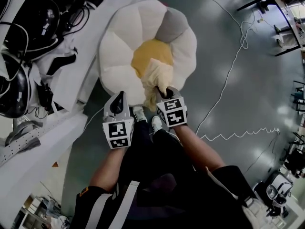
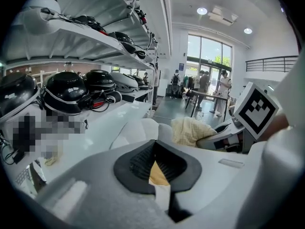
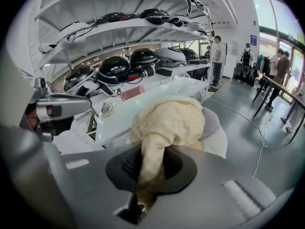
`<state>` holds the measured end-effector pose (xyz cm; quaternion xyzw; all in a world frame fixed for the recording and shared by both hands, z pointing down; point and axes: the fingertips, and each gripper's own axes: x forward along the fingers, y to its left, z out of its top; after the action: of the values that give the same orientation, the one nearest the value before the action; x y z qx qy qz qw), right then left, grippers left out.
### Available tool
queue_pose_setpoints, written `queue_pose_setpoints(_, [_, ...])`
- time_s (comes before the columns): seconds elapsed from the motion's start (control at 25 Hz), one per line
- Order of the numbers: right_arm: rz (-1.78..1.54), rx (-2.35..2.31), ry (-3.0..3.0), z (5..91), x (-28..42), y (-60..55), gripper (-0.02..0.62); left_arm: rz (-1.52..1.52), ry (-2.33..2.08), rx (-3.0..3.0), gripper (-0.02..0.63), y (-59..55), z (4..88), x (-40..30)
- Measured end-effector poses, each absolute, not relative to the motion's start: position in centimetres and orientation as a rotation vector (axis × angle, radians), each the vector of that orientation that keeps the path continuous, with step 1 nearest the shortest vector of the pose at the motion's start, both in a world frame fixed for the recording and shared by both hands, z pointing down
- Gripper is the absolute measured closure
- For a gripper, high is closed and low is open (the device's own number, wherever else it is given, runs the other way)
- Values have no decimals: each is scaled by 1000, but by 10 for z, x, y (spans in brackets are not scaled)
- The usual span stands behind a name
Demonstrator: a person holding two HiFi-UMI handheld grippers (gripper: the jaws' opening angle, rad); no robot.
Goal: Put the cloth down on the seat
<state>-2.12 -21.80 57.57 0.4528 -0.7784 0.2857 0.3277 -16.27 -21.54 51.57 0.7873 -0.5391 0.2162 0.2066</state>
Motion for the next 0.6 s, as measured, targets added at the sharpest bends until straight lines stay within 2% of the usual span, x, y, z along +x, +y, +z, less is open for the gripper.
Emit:
queue_pose_setpoints(0.28, [790,1134,-2011,618,-16,-238,568,662,-1488,2147,604,-233,552,-151])
queue_pose_setpoints(0.6, [863,1051,-1988,702,-9,-269,568,755,-1450,2061,604,-237,632,-130])
